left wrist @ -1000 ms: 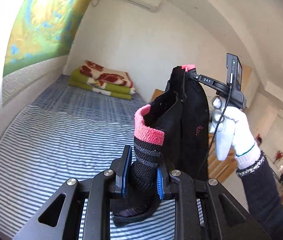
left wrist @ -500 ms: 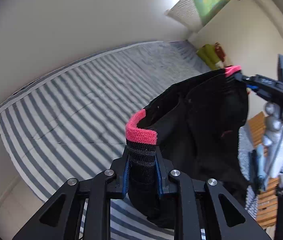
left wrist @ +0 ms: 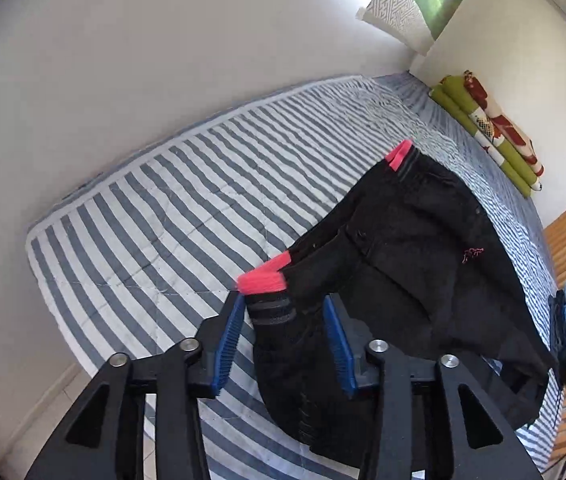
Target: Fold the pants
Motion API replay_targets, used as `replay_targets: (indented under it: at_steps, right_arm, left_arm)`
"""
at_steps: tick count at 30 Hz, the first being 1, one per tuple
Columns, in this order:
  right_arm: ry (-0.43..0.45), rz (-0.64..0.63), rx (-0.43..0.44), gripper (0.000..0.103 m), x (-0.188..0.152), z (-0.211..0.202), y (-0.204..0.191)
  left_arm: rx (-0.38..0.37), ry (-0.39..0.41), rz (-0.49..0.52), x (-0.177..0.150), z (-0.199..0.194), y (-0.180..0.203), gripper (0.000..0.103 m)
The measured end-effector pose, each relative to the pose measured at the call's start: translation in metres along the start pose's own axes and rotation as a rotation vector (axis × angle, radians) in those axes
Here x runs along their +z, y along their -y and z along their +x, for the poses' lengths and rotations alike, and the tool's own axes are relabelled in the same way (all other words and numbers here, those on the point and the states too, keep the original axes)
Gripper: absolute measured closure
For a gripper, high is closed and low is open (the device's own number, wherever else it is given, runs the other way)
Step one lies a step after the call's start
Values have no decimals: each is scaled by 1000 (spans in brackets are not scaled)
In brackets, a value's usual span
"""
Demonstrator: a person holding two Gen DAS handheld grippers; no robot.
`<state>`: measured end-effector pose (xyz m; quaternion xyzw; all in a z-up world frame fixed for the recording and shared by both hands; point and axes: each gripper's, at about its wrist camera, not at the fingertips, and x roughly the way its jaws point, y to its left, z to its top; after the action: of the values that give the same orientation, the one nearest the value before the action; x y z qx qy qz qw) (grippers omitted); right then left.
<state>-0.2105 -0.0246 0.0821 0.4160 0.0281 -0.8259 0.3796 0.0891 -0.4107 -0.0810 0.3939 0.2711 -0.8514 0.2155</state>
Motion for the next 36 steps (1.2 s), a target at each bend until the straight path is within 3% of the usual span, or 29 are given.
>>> replay_targets:
  at_steps: [4,8,13,15,18,20,22,24,25,26,27,28,29,34,36]
  right_arm:
    - [-24,51,-153,56,-91,-63,68]
    - [-43,173,-277,55,-190,-117,134]
    - [-80,379,-301,54,-275,-139,197]
    - [-70,440,-271,48,-293,-137,211]
    - [-83,466,-273,43,-304,-119,224]
    - [-112,495,-254,43,-307,-99,232]
    - [-151,525,-225,43,-309,-78,238]
    - [-177,537,-200,43,-308,-62,240]
    - [-156,528,-196,54,-304,-60,240]
    - [-150,512,-180,67,-297,-58,239]
    - [-158,501,-175,93,-290,-56,240]
    - [-153,498,-186,94,-282,-56,241]
    - [-135,493,-213,94,-273,-58,242]
    - [17,443,-341,97,-219,-80,250]
    - [87,409,-392,95,-201,-93,247]
  left_arm:
    - [-81,43,64,-17,-40,28,48]
    - [-224,-26,271,-47,-41,123,40]
    - [-433,-199,468,-126,-29,257,40]
    - [-462,-248,557,-169,-42,297,40]
    - [-439,-275,691,-206,-29,351,39]
    - [-395,-272,770,-228,-26,368,32]
    - [-332,-258,818,-235,6,398,29]
    - [-300,-275,834,-234,22,403,29]
    - [-285,-283,836,-235,28,406,31]
    - [-269,-287,833,-235,34,407,46]
    - [-254,-301,823,-229,44,403,60]
    - [-252,-329,813,-225,51,402,90]
    - [-246,-344,802,-223,54,401,98]
    - [-310,-365,796,-218,33,394,100]
    - [-323,-327,820,-214,6,392,100]
